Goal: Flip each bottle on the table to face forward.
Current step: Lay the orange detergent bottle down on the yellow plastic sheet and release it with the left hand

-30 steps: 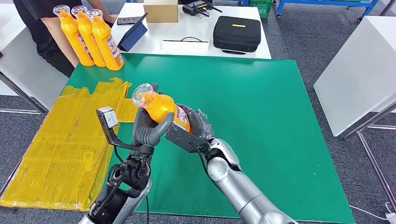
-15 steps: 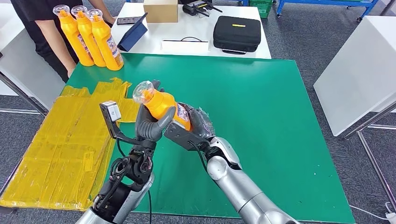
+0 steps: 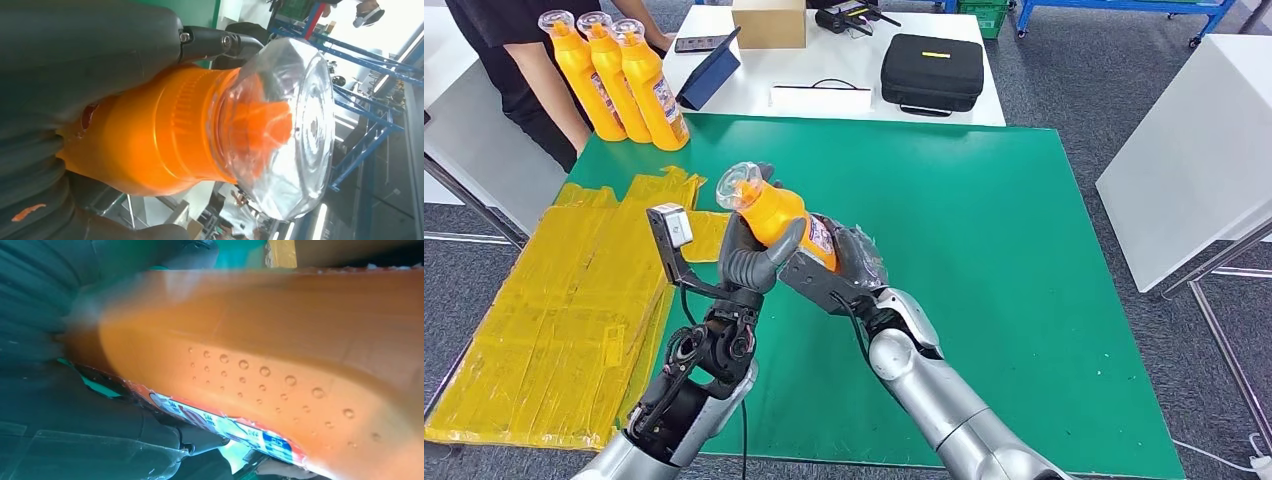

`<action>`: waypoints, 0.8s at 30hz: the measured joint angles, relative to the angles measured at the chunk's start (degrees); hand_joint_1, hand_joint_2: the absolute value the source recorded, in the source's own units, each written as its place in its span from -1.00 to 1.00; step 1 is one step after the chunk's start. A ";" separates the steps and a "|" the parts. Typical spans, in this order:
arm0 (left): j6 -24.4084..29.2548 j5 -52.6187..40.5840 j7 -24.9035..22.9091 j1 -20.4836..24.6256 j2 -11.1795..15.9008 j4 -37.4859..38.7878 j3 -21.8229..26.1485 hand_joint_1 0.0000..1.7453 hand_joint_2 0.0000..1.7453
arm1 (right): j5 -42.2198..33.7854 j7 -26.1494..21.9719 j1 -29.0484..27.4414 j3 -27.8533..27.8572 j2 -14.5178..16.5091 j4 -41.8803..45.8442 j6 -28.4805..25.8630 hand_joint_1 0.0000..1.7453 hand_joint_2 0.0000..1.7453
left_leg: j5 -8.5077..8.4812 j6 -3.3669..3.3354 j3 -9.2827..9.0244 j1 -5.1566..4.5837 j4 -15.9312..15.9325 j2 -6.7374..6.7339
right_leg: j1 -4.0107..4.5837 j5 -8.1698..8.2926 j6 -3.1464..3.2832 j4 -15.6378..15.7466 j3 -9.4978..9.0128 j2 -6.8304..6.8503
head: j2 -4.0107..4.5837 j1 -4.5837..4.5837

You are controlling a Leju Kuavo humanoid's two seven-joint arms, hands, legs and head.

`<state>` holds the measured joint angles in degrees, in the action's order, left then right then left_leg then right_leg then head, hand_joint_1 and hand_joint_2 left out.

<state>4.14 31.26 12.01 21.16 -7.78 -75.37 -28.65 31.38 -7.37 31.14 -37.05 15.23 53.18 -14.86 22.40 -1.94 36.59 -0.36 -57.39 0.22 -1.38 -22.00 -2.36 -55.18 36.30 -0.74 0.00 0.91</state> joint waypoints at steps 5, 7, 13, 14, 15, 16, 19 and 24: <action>1.59 -2.45 0.09 1.76 0.00 1.87 -1.51 -1.00 1.00 | 0.35 0.91 -0.02 0.64 0.00 0.89 0.06 1.00 1.00 | 0.00 0.00 0.00 0.00 0.00 0.00 | 0.00 0.00 0.00 0.00 0.00 0.00 | 0.00 0.00; 1.66 -2.63 0.08 2.27 0.00 2.61 -1.87 -1.00 1.00 | 0.49 1.05 -0.02 0.84 -0.02 0.94 0.06 1.00 1.00 | 0.00 0.00 0.00 0.00 0.00 0.00 | 0.00 0.00 0.00 0.00 0.00 0.00 | 0.00 -0.01; 1.67 -2.92 0.08 3.27 0.00 4.12 -2.53 -1.00 1.00 | 0.55 0.85 -0.04 1.44 -0.12 0.93 -0.02 1.00 1.00 | 0.00 0.00 0.00 0.00 0.00 0.00 | 0.00 0.00 0.00 -0.01 0.00 0.00 | 0.00 -0.01; 1.66 -2.96 0.08 3.42 0.00 4.40 -2.66 -1.00 1.00 | 0.55 0.72 -0.05 1.56 -0.13 0.92 -0.04 1.00 1.00 | 0.00 0.00 0.01 0.00 0.00 0.00 | 0.00 0.00 0.00 -0.01 0.00 0.00 | 0.00 0.00; 1.65 -2.97 0.08 3.60 0.00 4.71 -2.81 -1.00 1.00 | 0.56 0.56 -0.06 1.66 -0.16 0.91 -0.06 1.00 1.00 | 0.00 0.00 0.01 0.00 0.00 0.00 | 0.00 0.00 0.00 -0.01 0.00 0.00 | 0.00 -0.01; 1.62 -2.98 0.08 3.78 0.00 5.01 -2.94 -1.00 1.00 | 0.56 0.42 -0.06 1.73 -0.21 0.90 -0.08 1.00 1.00 | 0.00 0.00 0.01 0.00 0.00 0.00 | 0.00 0.00 0.00 -0.01 0.00 0.00 | 0.00 -0.01; 1.39 -2.97 -0.04 4.32 0.00 5.97 -3.17 -1.00 1.00 | 0.66 0.10 -0.07 1.79 -0.40 0.76 -0.11 1.00 1.00 | 0.00 0.00 0.01 0.00 0.00 0.00 | 0.00 0.01 0.00 -0.01 0.00 0.00 | 0.00 -0.01; 0.54 -2.92 -0.40 4.87 0.00 7.49 -3.56 -0.95 1.00 | 0.79 -0.28 -0.01 1.79 -0.45 0.39 -0.11 1.00 1.00 | 0.00 0.00 0.01 0.00 0.00 0.00 | 0.00 0.01 -0.01 -0.01 0.00 0.00 | 0.00 -0.02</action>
<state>4.68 28.34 11.61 26.03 -7.78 -67.89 -32.21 32.17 -7.64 31.12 -35.26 14.78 53.57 -14.97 22.40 -1.94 36.60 -0.37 -57.39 0.21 -1.39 -22.00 -2.36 -55.19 36.30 -0.74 0.00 0.90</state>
